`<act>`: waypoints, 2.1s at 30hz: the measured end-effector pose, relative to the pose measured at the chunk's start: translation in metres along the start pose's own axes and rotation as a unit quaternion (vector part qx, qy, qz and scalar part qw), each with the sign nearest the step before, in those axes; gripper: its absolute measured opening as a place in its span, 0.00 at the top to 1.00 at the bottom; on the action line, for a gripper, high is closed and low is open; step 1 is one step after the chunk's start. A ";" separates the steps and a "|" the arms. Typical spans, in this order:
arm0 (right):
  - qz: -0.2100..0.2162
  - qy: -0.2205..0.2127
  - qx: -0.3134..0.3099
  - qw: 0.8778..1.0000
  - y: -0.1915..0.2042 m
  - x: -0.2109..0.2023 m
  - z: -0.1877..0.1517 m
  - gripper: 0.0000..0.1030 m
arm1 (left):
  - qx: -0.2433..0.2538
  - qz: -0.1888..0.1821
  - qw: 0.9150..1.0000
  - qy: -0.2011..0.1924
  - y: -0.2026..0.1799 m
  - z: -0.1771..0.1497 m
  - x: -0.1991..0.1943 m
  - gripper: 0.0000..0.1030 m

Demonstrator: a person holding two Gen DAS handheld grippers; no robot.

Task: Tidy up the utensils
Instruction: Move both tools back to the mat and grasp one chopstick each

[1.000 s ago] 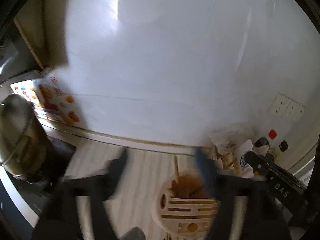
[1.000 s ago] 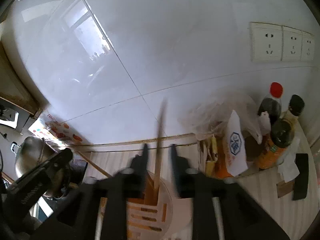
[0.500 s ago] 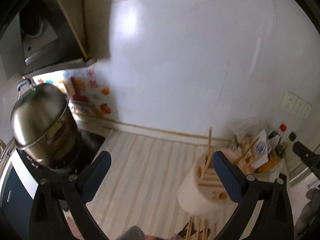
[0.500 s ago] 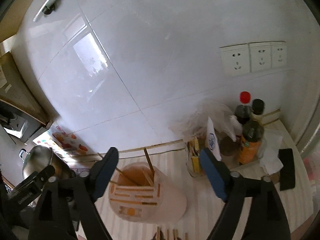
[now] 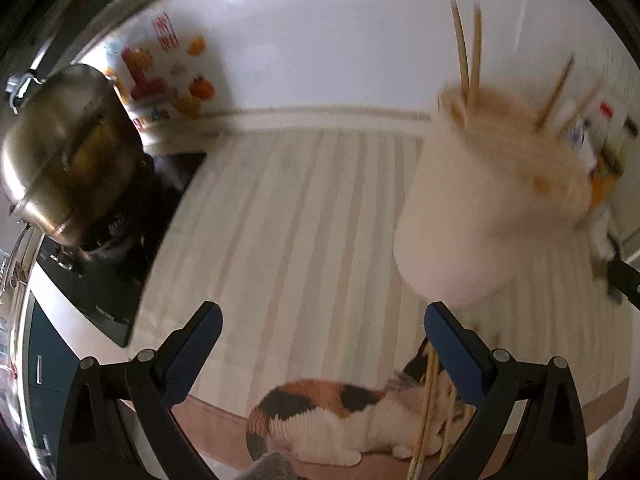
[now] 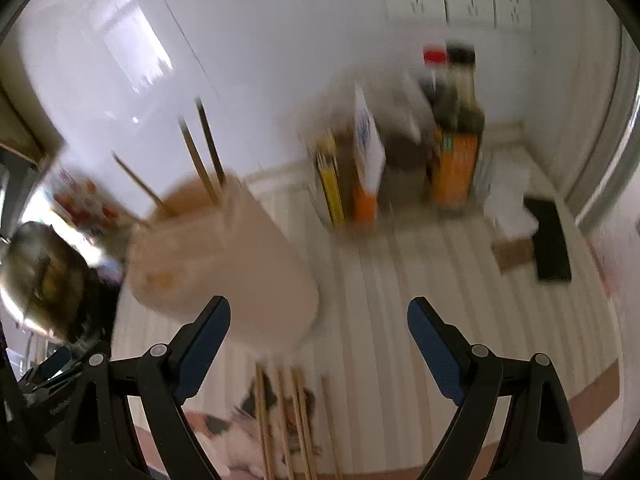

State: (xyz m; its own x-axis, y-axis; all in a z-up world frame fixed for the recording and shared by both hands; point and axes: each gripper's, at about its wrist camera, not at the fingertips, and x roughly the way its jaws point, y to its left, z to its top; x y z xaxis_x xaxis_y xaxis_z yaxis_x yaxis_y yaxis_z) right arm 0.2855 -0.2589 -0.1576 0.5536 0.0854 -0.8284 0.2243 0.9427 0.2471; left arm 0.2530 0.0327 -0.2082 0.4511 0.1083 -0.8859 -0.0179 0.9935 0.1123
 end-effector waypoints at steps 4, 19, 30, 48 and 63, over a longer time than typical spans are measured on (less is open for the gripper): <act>-0.017 0.056 0.001 0.998 -0.007 0.033 -0.034 0.11 | 0.027 -0.004 0.998 0.048 -0.015 -0.024 0.035 0.00; -0.054 0.242 -0.058 0.967 -0.014 0.129 -0.146 0.90 | 0.053 -0.130 0.970 0.199 -0.074 -0.078 0.113 0.64; -0.088 0.242 -0.021 0.966 -0.058 0.121 -0.141 0.93 | 0.048 -0.152 0.966 0.203 -0.080 -0.075 0.126 0.96; -0.089 0.253 -0.033 0.963 -0.052 0.124 -0.128 0.93 | 0.043 -0.108 0.975 0.190 -0.043 -0.080 0.124 0.96; -0.104 0.280 -0.061 0.952 -0.044 0.130 -0.143 0.84 | 0.044 -0.104 0.974 0.194 -0.044 -0.068 0.133 0.93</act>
State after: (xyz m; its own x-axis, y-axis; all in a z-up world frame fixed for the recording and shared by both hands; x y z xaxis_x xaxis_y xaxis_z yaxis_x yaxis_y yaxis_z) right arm 0.2333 -0.2435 -0.3484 -0.0147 0.0202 -0.9997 0.1688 0.9855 0.0175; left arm 0.2531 0.0057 -0.3617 0.0649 -0.0728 -0.9952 0.1230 0.9903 -0.0645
